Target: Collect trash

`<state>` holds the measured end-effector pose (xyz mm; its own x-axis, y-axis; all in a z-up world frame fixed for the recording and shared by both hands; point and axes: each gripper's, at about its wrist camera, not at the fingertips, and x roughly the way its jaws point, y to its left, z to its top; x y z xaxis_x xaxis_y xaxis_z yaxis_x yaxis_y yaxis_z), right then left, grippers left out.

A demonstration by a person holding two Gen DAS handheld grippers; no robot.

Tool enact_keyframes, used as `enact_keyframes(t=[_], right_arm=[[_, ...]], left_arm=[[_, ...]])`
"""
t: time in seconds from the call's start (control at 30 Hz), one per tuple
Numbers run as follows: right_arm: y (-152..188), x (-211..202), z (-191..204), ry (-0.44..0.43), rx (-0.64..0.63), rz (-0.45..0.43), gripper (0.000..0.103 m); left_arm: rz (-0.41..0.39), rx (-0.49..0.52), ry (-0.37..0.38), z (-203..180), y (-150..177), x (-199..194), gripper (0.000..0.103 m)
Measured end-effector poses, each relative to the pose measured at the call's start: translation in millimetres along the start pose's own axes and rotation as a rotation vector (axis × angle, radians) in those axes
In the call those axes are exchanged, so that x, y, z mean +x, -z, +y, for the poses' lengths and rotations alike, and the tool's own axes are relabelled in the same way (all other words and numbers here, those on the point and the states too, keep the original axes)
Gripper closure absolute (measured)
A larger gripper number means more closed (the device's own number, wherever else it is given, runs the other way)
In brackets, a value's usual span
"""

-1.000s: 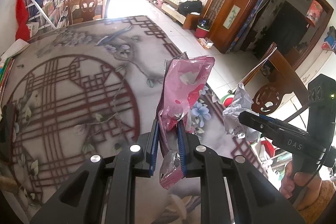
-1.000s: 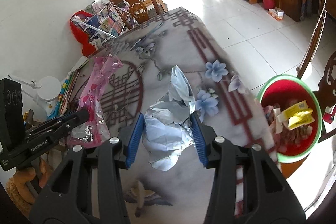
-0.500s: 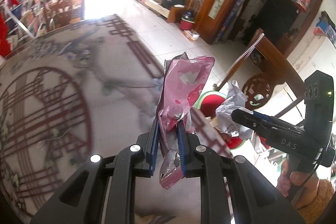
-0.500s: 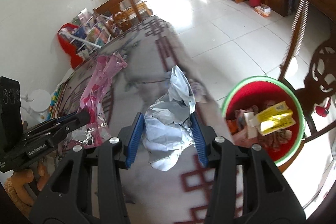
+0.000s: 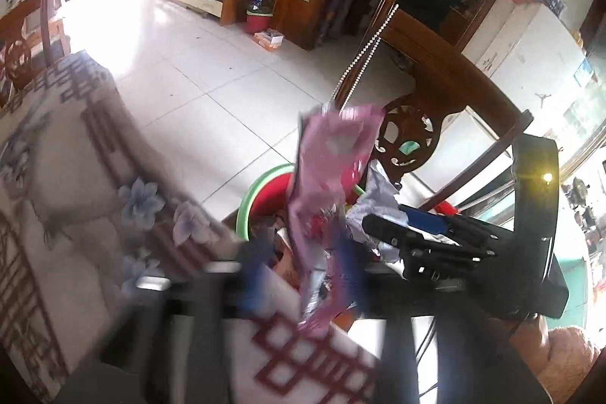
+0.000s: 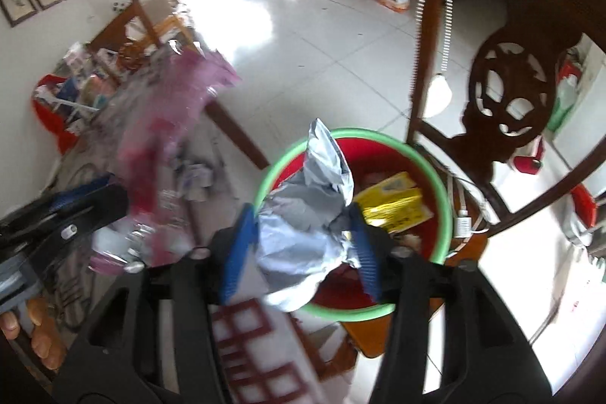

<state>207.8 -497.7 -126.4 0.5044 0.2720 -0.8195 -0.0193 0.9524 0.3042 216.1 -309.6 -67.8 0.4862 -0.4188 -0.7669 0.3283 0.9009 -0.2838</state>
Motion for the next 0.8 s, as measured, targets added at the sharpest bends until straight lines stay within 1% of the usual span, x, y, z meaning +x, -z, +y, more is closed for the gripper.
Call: enact_keyframes(t=[0.03, 0.07, 0.13, 0.17, 0.2, 0.23, 0.3, 0.33, 0.43, 0.47, 0.53, 0.6, 0.67, 0.7, 0.73, 0.8], right_arm=[[-0.2, 0.4, -4.4, 0.015, 0.011, -0.007, 0.033], [-0.9, 0.1, -9.1, 0.026, 0.023, -0.015, 0.031], [-1.1, -2.0, -15.4, 0.039, 0.037, -0.023, 0.025], [-1.2, -3.7, -16.4, 0.040, 0.042, -0.029, 0.024], [-1.6, -5.7, -15.3, 0.039, 0.044, -0.036, 0.020], [-2.2, -8.2, -13.3, 0.038, 0.043, -0.045, 0.014], [-3.4, -16.4, -3.0, 0.013, 0.031, -0.077, 0.006], [-4.5, -20.4, 4.6, -0.001, 0.018, -0.096, 0.005], [-7.7, -27.6, 27.1, -0.033, -0.028, -0.132, 0.005], [-8.6, -32.3, 41.1, -0.048, -0.052, -0.149, 0.005], [-8.9, -40.3, 62.9, -0.079, -0.085, -0.179, 0.005], [-7.9, -50.0, 83.5, -0.088, -0.113, -0.226, 0.005], [-4.6, -63.1, 106.5, -0.087, -0.143, -0.296, 0.005], [-1.4, -71.4, 118.3, -0.095, -0.154, -0.346, 0.005], [3.1, -82.0, 131.3, -0.102, -0.160, -0.414, 0.005], [10.2, -95.5, 150.4, -0.082, -0.164, -0.504, 0.005]], left_arm=[[-0.024, 0.006, -0.017, -2.8, -2.1, -1.0, 0.024], [-0.039, 0.010, -0.024, -4.5, -3.2, -3.6, 0.022], [-0.044, 0.018, -0.039, -5.7, -4.9, -6.2, 0.022], [-0.049, 0.021, -0.059, -4.0, -4.7, -9.3, 0.021], [-0.055, 0.020, -0.080, -1.6, -4.6, -12.2, 0.020], [-0.064, 0.013, -0.105, 2.5, -3.9, -17.3, 0.018], [-0.088, -0.014, -0.136, 11.9, -2.8, -28.8, 0.014], [-0.101, -0.028, -0.141, 17.8, -1.6, -36.3, 0.014], [-0.160, -0.068, -0.177, 35.0, 5.0, -64.5, 0.013], [-0.175, -0.078, -0.186, 40.0, 6.2, -71.7, 0.013], [-0.219, -0.109, -0.206, 53.3, 13.3, -94.2, 0.009], [-0.263, -0.143, -0.220, 67.3, 19.6, -114.5, 0.008], [-0.292, -0.169, -0.236, 78.8, 25.0, -130.1, 0.008], [-0.311, -0.184, -0.257, 87.3, 30.0, -143.0, 0.008], [-0.325, -0.192, -0.279, 92.5, 33.4, -151.4, 0.008], [-0.353, -0.204, -0.338, 102.8, 42.2, -170.0, 0.008]])
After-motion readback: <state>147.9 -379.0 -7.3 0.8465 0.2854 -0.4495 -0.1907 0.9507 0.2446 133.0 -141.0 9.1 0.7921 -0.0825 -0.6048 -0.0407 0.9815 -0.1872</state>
